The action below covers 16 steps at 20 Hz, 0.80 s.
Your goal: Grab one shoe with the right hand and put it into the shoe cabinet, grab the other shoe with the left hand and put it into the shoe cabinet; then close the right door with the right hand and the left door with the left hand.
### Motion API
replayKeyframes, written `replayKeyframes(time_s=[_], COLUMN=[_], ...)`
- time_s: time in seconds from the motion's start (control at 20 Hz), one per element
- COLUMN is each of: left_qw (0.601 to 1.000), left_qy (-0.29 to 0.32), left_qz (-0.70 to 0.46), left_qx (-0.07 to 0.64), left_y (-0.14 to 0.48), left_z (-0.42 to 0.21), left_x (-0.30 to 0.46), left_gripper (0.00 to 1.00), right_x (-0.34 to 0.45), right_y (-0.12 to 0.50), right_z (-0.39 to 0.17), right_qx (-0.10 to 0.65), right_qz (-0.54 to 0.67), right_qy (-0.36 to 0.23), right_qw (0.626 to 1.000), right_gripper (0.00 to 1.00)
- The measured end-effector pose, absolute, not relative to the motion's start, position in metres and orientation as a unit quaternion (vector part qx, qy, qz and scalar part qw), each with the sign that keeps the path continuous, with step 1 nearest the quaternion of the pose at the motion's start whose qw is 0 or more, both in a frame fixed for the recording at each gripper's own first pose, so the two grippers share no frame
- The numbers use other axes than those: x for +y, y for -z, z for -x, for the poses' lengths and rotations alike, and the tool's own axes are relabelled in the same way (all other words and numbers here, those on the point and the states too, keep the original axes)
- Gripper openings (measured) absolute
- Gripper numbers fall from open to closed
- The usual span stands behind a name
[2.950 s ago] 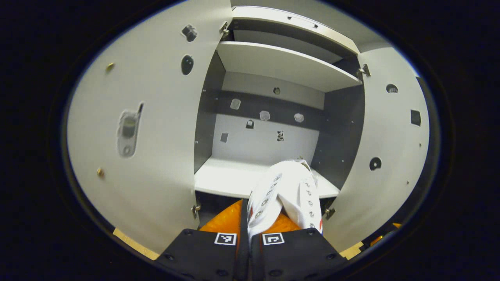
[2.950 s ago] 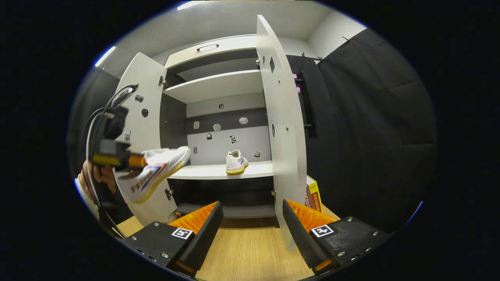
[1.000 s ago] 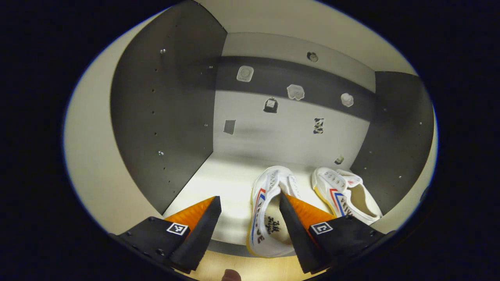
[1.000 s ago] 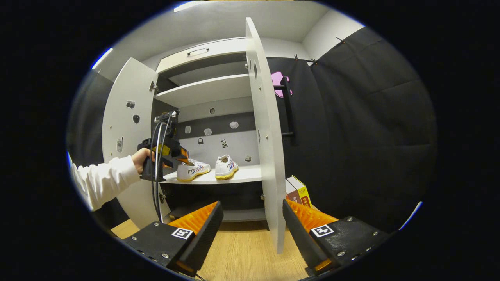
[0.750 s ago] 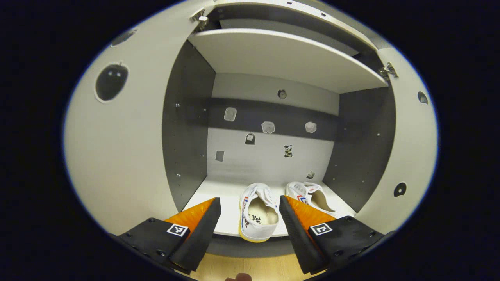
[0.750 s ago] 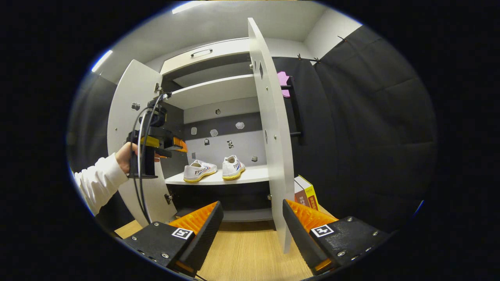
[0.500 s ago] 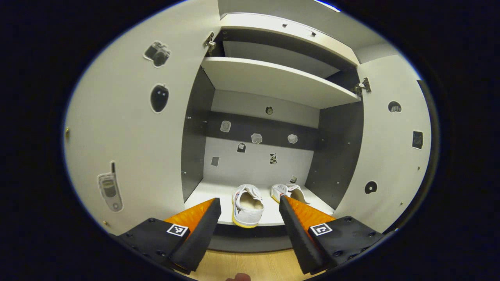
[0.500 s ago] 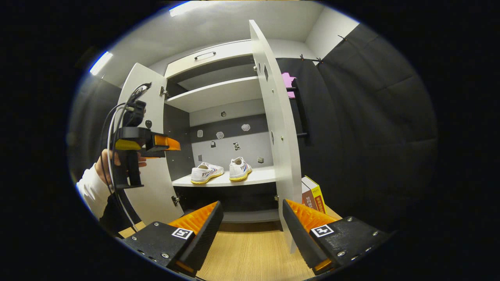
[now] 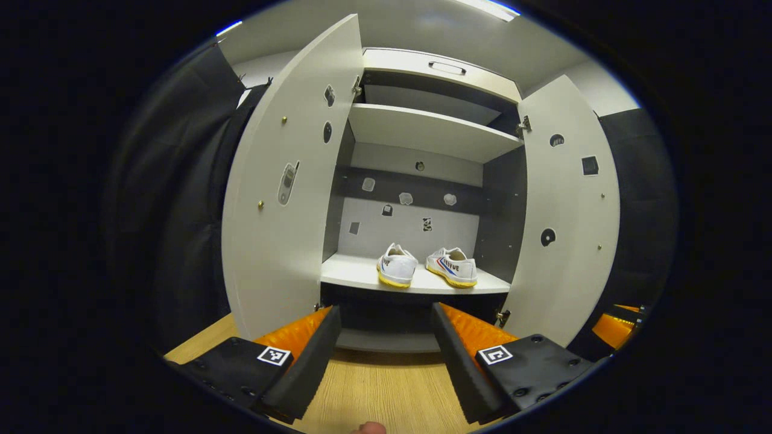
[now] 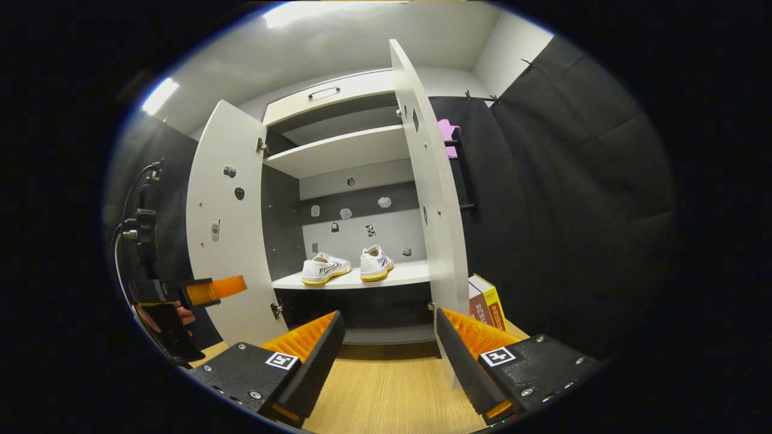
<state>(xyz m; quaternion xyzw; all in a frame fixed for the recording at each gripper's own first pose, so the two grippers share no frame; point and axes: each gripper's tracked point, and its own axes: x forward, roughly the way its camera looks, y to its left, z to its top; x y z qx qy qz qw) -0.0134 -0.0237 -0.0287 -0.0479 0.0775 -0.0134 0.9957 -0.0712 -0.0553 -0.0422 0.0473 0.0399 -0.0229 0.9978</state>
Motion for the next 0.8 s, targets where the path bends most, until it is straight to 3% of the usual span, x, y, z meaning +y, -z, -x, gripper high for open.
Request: replayKeyframes(time_s=[0.25,0.5,0.8], left_qw=[0.996,0.998,0.997], left_qy=[0.001,0.007,0.018], left_qz=[0.053,0.036,0.041], left_qx=[0.069,0.054,0.062], left_y=[0.036,0.030,0.038], left_z=[0.032,0.045,0.055], left_x=[-0.015,-0.019,-0.023], left_gripper=[0.99,0.97,0.97], right_x=[-0.064,-0.149,-0.230], right_y=[0.027,-0.055,-0.123], right_z=[0.069,0.052,0.016], right_qx=[0.031,-0.035,-0.063], right_qz=[-0.045,0.021,0.069], right_qy=[0.025,0.095,0.159], right_qw=[0.998,0.995,0.983], right_gripper=[0.94,0.94,0.94])
